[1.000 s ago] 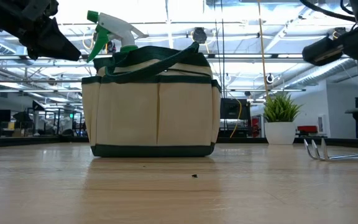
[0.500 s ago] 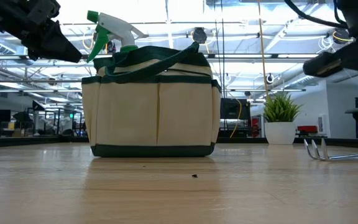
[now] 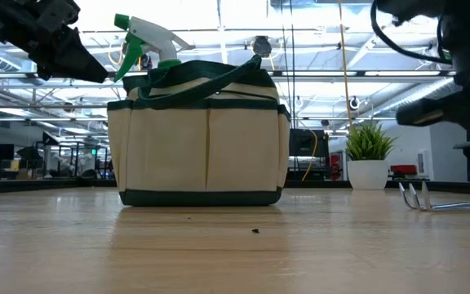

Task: Pick & Place Garden tools in Gardening bag
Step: Put the brown hand rake into the white gardening bag

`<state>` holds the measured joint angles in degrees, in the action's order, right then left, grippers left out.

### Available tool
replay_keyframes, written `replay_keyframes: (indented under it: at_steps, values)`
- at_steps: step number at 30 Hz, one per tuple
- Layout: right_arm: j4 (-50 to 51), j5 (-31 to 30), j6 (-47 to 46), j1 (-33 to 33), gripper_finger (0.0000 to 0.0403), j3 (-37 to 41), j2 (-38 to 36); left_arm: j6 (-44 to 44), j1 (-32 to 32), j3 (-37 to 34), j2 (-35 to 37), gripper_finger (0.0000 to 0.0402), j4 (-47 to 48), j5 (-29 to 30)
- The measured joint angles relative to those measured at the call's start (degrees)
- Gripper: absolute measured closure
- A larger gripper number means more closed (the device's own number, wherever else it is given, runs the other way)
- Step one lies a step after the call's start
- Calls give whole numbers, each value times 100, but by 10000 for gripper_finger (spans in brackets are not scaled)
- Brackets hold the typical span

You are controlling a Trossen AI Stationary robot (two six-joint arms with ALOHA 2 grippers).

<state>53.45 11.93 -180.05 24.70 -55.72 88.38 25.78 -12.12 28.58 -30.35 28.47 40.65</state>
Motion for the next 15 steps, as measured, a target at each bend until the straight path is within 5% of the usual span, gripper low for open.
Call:
replay_keyframes:
  at_steps: [15]
  values:
    - [-111,-111,0,-47,303,137,0,0,0,0,0,272,0,-117]
